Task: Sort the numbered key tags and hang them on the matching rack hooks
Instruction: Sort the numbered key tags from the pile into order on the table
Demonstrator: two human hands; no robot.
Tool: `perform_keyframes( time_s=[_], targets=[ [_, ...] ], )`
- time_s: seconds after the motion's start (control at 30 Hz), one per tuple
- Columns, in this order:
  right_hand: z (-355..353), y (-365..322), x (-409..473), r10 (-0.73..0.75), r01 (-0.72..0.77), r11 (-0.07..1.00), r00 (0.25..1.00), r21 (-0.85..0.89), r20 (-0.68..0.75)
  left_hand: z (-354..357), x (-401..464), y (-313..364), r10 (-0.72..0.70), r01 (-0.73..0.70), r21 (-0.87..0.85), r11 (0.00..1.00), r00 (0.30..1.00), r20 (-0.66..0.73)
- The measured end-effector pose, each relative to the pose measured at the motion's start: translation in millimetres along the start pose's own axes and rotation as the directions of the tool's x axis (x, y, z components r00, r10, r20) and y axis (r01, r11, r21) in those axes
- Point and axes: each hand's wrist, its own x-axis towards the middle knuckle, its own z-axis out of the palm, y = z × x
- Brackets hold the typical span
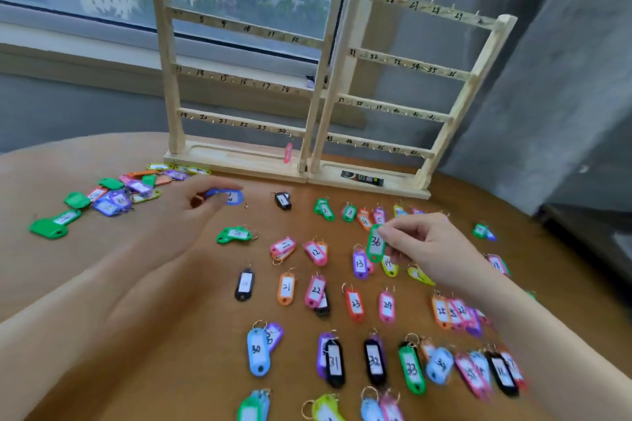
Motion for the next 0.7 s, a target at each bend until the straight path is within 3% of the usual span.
perform_keyframes(
  time_s=[0.07,0.17,0.37,0.7],
  targets=[
    [-8,9,-14,0.008,-0.005,0.998,0.999,0.056,-0.041,12,-7,16,-0.004,0.002,0.051,0.999,0.999,0.044],
    [-19,22,-32,0.031,-0.023,0.993,0.997,0.116,-0.071,37,-12,45,0.044,-0.038,-0.069,0.997,0.995,0.086],
    [-43,48,-72,0.110,-0.093,0.983,0.988,0.157,-0.104,82,-23,88,0.108,-0.093,-0.064,0.994,0.944,0.310],
    [-77,99,-129,0.293,-0.292,0.954,0.956,-0.073,-0.006,143,-33,139,0.131,-0.150,-0.012,0.989,0.818,0.560]
  ],
)
